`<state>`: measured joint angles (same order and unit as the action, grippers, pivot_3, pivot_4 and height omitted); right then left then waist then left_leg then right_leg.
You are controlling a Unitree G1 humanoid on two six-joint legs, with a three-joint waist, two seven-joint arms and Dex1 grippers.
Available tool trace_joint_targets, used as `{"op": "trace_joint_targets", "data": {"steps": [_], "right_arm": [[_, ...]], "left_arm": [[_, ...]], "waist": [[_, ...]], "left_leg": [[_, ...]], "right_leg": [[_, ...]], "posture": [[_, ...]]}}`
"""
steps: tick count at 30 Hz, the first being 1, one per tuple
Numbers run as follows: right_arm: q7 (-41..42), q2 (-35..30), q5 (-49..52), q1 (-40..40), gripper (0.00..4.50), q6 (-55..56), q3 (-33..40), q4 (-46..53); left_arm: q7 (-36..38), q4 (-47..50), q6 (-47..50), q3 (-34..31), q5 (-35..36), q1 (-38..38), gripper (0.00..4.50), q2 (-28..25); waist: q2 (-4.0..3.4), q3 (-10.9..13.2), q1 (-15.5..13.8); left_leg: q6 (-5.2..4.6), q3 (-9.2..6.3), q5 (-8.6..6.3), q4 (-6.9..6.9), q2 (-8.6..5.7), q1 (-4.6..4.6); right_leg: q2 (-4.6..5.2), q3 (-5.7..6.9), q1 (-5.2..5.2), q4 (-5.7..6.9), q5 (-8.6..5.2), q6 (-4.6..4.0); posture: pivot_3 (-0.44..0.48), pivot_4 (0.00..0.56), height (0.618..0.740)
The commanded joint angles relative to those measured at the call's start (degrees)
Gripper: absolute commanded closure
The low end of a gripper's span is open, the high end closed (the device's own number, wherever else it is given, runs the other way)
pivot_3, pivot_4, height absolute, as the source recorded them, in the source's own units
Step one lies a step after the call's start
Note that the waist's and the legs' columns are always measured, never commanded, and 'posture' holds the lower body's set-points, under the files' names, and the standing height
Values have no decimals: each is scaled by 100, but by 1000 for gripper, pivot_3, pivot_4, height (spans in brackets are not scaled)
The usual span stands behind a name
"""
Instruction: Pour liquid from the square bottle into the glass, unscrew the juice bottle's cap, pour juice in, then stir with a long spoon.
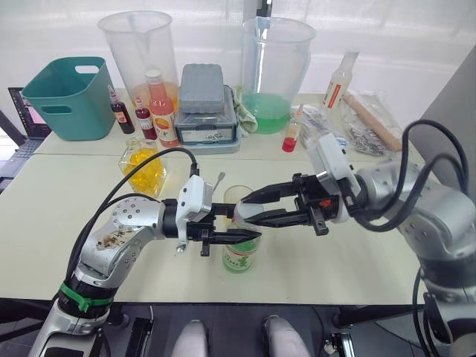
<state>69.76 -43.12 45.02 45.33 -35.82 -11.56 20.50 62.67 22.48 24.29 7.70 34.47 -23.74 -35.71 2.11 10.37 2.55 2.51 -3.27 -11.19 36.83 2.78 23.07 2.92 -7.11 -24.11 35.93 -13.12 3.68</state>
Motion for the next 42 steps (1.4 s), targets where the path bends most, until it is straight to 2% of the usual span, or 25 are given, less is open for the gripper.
{"op": "trace_joint_targets", "data": {"steps": [1, 5, 9, 13, 17, 18, 22, 25, 29, 34, 42], "right_arm": [[1320, 164, -606, 574, 2878, 502, -573, -1078], [2031, 584, -997, 1158, 2878, 962, -766, -2031], [2251, 734, -694, 1449, 2878, 527, -570, -2165], [2121, 597, -198, 1441, 1728, -242, -224, -1833], [1310, 487, 407, 1183, 333, -1014, 432, -1222], [890, 538, 534, 1042, 17, -1153, 673, -1055], [-712, 643, 516, 138, 17, -1436, 1196, 86], [-1992, 985, 808, -655, 17, -1650, 1499, 1017], [-3093, 1163, 912, -1490, 17, -1747, 1671, 1974], [-3649, 1146, 675, -1583, 17, -1504, 1622, 2226], [-3787, 780, 923, -1668, 17, -1680, 1480, 2458]], "left_arm": [[-308, 54, 67, 2, -297, 153, 3029, -56], [-431, 237, 109, -55, -282, 298, 3029, -114], [-536, 378, 133, -141, -279, 471, 3029, -173], [-562, 424, 129, -136, -282, 540, 3029, -172], [-507, 347, 59, -65, -301, 503, 3029, -136], [-482, 301, 32, -42, -309, 474, 3029, -119], [-391, 147, -40, 44, -286, 370, 3029, -69], [-231, 6, -95, 136, -272, 260, 3029, -34], [26, -223, -195, 257, -295, 69, 3029, -10], [208, -544, -289, 339, -333, -217, 3029, 54], [305, -656, -266, 375, -347, -368, 3029, 121]], "waist": [[0, 0, -1], [-1, -1, -9], [-1, 0, -2], [-2, 0, -4], [-3, 1, -10], [-2, 0, -9], [-1, 0, -38], [-1, -1, -35], [-3, -1, -46], [-3, -2, -35], [-2, -2, -45]], "left_leg": [[0, -1, 0, 0, 0, 1], [0, -1, 0, 0, 0, -1], [0, -2, 0, 0, 0, 0], [0, -3, 0, 0, 0, 3], [0, -6, 0, -2, 0, 10], [0, -6, -1, -2, 0, 10], [0, -7, 0, -3, -1, 10], [0, -6, 0, -3, -2, 11], [0, -7, 0, -3, -4, 13], [1, -5, 1, -2, -3, 9], [1, -6, 0, -2, -4, 14]], "right_leg": [[0, 1, 0, 1, 1, 2], [0, 1, 3, 3, 15, 25], [0, 1, -2, 10, 18, 30], [0, 1, -6, 13, 19, 30], [-1, 3, -13, 15, 20, 30], [-1, 3, -13, 14, 20, 30], [-1, 4, -10, 11, 19, 30], [-1, 2, -11, 10, 18, 31], [0, 0, -9, 8, 18, 31], [0, 0, -7, 2, 0, 0], [1, -1, -5, -1, 0, 0]], "posture": [[0, 150, 739], [0, 150, 739], [0, 150, 739], [0, 150, 739], [0, 150, 739], [0, 150, 739], [0, 150, 739], [0, 150, 739], [0, 150, 739], [0, 150, 739], [0, 150, 739]]}}
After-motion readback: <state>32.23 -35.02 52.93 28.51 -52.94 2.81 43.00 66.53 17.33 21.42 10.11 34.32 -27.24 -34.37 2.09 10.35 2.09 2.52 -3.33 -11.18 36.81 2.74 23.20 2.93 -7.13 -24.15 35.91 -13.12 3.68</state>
